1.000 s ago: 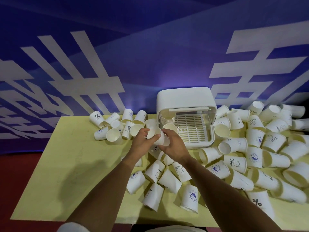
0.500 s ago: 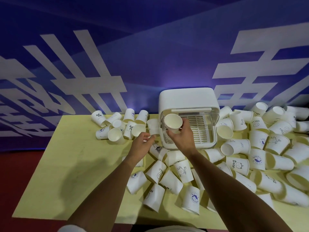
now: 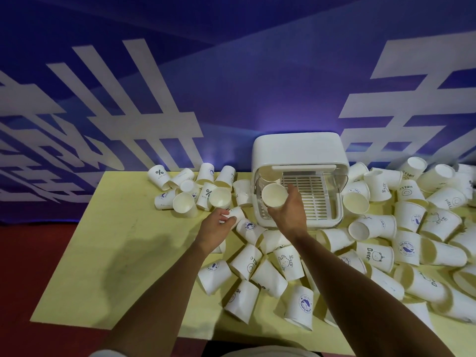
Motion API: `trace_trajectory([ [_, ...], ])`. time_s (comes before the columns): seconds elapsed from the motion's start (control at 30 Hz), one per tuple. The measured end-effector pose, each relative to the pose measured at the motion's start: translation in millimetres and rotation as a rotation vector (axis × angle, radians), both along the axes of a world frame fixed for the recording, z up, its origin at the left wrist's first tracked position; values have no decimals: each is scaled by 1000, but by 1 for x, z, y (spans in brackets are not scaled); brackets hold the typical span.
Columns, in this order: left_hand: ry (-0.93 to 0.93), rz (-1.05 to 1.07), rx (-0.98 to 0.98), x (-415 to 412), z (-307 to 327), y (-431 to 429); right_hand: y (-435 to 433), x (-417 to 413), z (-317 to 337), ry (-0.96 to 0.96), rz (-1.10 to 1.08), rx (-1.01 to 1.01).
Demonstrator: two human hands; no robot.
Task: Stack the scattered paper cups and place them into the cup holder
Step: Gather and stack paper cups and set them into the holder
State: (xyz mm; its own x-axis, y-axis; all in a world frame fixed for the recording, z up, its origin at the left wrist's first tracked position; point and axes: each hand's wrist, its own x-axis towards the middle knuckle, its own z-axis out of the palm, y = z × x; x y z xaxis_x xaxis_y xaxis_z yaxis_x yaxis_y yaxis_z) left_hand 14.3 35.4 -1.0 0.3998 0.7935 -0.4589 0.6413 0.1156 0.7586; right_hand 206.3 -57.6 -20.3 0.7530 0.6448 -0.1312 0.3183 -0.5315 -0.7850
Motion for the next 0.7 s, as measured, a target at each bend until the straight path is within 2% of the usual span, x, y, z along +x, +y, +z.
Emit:
trace_trajectory([
  [0.13, -6, 2, -1, -2, 0, 0, -1, -1, 3, -24, 19, -44],
  [0.37, -24, 9, 2, -7, 1, -3, -8, -16, 12, -221, 110, 8],
  [0.7, -38, 108, 5, -44, -2, 7, 17, -59, 8, -202, 314, 3],
])
